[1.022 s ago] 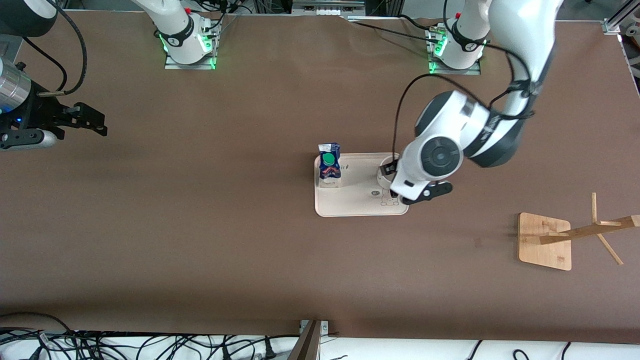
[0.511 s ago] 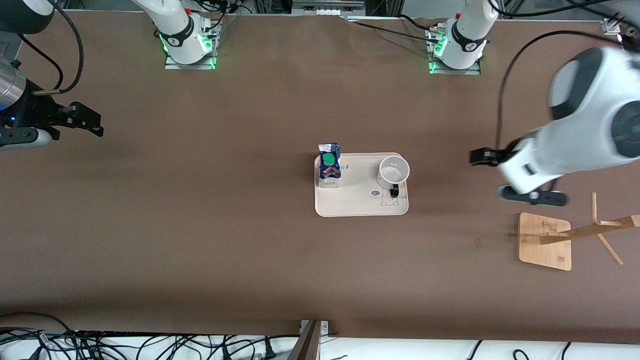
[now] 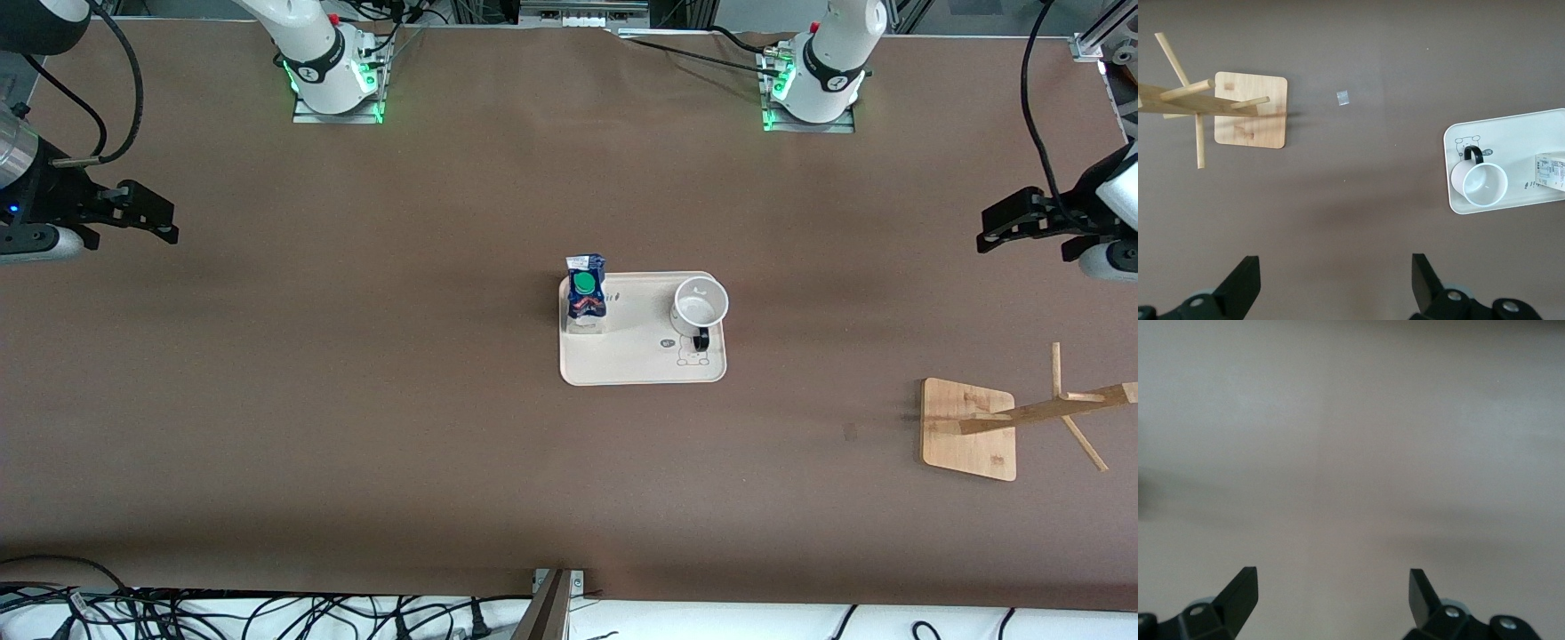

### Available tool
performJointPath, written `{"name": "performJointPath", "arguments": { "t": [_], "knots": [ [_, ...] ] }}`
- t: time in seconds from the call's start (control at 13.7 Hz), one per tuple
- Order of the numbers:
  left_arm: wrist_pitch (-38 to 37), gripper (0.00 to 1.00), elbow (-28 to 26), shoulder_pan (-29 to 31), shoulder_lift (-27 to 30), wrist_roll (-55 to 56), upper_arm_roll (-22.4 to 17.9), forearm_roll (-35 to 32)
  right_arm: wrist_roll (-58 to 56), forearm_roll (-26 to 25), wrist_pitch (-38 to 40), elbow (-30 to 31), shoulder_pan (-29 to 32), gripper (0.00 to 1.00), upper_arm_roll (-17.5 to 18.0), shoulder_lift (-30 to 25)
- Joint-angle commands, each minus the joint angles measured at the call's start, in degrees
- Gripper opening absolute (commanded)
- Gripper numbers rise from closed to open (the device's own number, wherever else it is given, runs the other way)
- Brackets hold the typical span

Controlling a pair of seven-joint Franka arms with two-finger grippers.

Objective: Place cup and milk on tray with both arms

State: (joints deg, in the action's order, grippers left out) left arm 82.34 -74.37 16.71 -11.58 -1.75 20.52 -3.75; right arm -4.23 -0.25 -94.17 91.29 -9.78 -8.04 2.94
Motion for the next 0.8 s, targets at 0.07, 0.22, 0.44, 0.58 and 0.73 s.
{"name": "performJointPath", "arguments": {
  "t": [0.07,0.22,0.44,0.58,0.73],
  "knots": [
    [1.15,1.0,-3.32,0.95,0.5,-1.5,0.58,-0.91,0.27,-0.19,0.74,-0.94,0.72,1.0,1.01,-0.04],
    [2.9,1.0,-6.99,-2.36,3.65,-1.15,-1.52,-0.56,0.27,-0.1,0.74,-0.94,0.72,1.0,1.01,-0.04],
    [12.82,1.0,-20.87,-12.64,13.14,-0.97,-13.54,0.32,0.27,-0.01,0.48,-0.94,0.64,1.0,1.01,0.05],
    [13.37,1.0,-23.27,-17.05,15.09,-1.32,-19.36,1.9,0.27,-0.01,0.39,-0.94,0.64,1.0,1.01,0.14],
    [12.84,1.0,-23.28,-16.71,14.49,-2.11,-19.2,2.08,0.27,-0.01,0.3,-0.94,0.64,1.0,1.01,0.14]
  ]
}}
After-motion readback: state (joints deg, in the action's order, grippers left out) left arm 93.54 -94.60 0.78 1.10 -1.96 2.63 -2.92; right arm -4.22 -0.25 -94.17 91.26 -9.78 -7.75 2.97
